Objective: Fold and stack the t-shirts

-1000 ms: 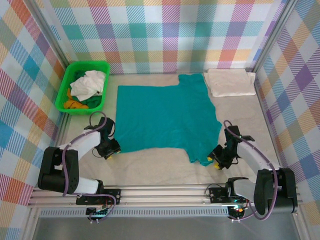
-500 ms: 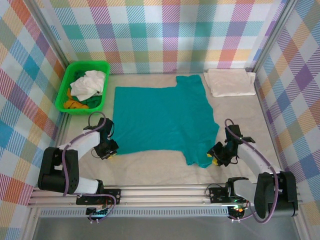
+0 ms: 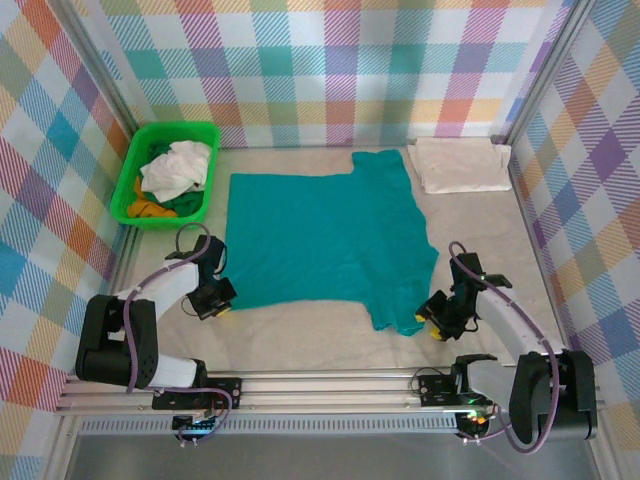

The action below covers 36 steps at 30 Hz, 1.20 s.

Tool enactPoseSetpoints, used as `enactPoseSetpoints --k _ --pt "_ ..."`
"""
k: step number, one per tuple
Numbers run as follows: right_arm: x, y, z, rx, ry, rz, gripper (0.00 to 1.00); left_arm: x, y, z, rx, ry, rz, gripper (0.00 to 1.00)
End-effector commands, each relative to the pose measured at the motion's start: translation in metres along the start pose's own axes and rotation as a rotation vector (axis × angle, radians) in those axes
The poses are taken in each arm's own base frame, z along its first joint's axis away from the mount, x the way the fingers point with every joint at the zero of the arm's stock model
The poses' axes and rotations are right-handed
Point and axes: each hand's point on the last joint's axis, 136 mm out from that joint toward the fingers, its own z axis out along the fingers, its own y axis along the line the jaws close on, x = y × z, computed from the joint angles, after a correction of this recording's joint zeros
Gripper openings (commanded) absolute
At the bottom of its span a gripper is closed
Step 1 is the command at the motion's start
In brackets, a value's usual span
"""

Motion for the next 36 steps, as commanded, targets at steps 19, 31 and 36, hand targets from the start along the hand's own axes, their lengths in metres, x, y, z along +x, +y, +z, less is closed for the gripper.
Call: enactPoseSetpoints --k 19,31,36 --pt "0.01 -0.002 -0.008 0.031 0.048 -0.062 0.47 -0.029 -0.018 -0.032 0.094 -0.148 0.004 0.0" --pt "0.015 0.021 0.014 -0.096 0.112 -0.054 0.41 -0.027 -0.017 -0.024 0.095 -0.135 0.001 0.0" --pt "0.013 0.013 0.018 -0.064 0.097 -0.049 0.17 -0.029 -0.017 -0.028 0.1 -0.154 -0.002 0.0"
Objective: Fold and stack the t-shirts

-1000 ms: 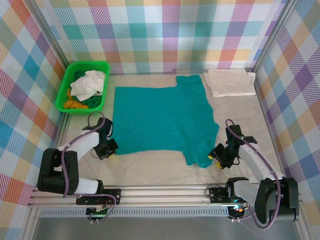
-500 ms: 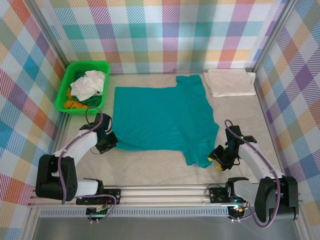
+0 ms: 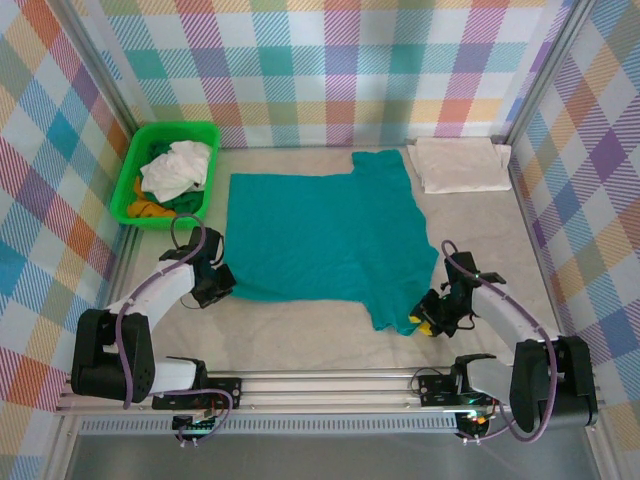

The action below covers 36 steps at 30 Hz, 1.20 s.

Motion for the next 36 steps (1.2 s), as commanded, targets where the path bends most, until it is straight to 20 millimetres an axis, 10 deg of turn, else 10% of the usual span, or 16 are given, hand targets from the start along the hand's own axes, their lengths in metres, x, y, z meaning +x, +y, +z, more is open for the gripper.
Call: enactPoseSetpoints --k 1,4,22,36 --pt "0.002 -0.002 0.004 0.002 0.01 0.011 0.13 -0.002 0.004 -0.004 -0.003 -0.02 -0.004 0.0" --pt "0.0 -0.002 -0.002 0.021 -0.009 0.011 0.0 -0.002 0.004 -0.005 0.002 -0.02 -0.009 0.0" --pt "-0.006 0.012 -0.077 -0.015 -0.24 -0.025 0.0 0.007 0.021 -0.029 -0.009 -0.029 -0.036 0.0" --pt "-0.043 0.082 -0.109 -0.211 -0.348 -0.162 0.0 -0.022 -0.009 -0.027 0.099 -0.092 -0.048 0.0"
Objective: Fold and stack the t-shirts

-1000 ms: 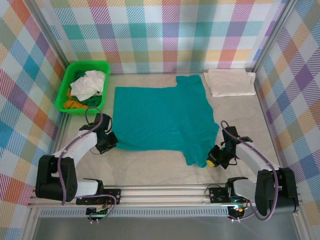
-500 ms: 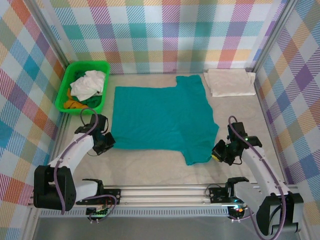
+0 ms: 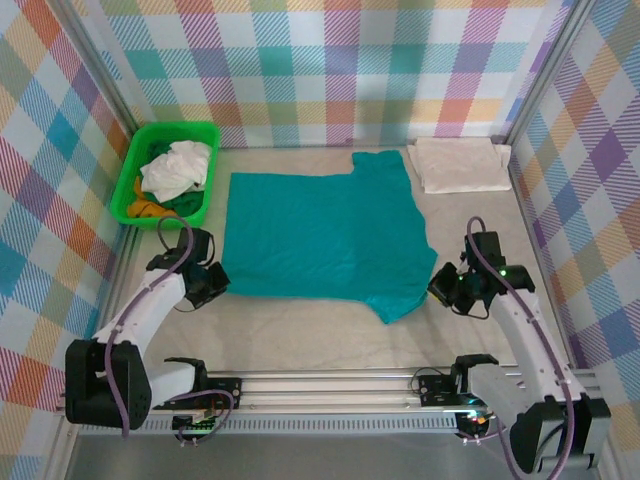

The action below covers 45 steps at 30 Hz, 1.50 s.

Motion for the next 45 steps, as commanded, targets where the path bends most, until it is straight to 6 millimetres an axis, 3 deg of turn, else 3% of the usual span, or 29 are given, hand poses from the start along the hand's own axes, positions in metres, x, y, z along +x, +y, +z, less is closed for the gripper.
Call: enactPoseSetpoints --k 1,8,18,24,33,45 --pt "-0.026 0.038 -0.009 -0.114 -0.062 -0.059 0.0 -0.022 -0.016 -0.002 0.052 -0.046 -0.019 0.0" --pt "-0.062 0.071 -0.011 -0.132 -0.109 -0.129 0.0 -0.055 -0.037 -0.009 0.047 -0.076 0.03 0.0" --pt "-0.106 0.094 0.012 -0.114 -0.143 -0.149 0.0 -0.092 -0.043 0.014 0.026 -0.051 0.033 0.0" --pt "-0.117 0.105 0.024 -0.123 -0.123 -0.156 0.0 -0.109 -0.05 0.022 0.008 -0.049 0.058 0.0" --pt "-0.128 0.12 0.01 -0.141 -0.154 -0.181 0.0 -0.118 -0.054 0.014 0.0 -0.062 0.075 0.0" --pt "-0.151 0.132 0.037 -0.145 -0.142 -0.173 0.0 -0.134 -0.057 0.036 -0.048 -0.038 0.096 0.0"
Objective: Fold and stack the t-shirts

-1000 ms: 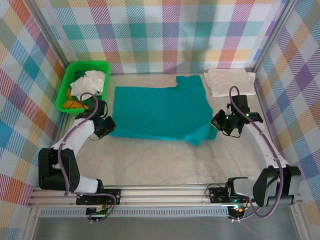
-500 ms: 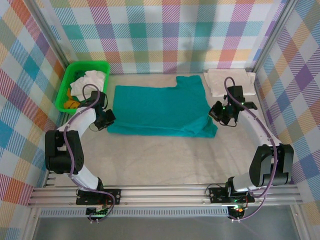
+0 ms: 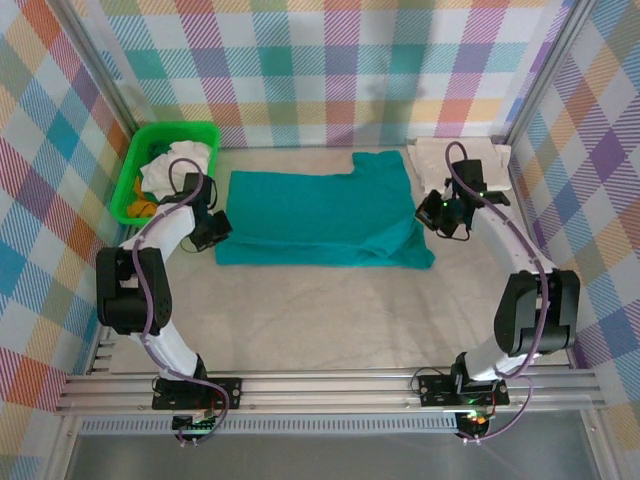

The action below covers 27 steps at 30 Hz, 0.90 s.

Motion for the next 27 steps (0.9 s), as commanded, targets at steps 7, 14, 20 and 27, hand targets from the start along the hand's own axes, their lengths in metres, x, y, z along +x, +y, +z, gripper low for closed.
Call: enactPoseSetpoints --k 7,14,20,27 --pt "-0.03 0.023 0.02 -0.06 -0.014 -0.018 0.0 -0.026 0.0 0.019 -0.059 0.015 0.022 0.0" --pt "-0.075 0.064 0.02 -0.126 -0.056 -0.024 0.35 -0.071 -0.024 0.007 -0.043 -0.033 0.03 0.46" --pt "-0.082 0.09 -0.013 -0.205 -0.112 -0.088 0.35 -0.071 -0.044 -0.044 0.057 -0.141 0.042 0.57" --pt "0.001 0.021 0.001 -0.13 0.002 -0.029 0.35 0.003 -0.03 -0.031 0.086 -0.07 0.06 0.51"
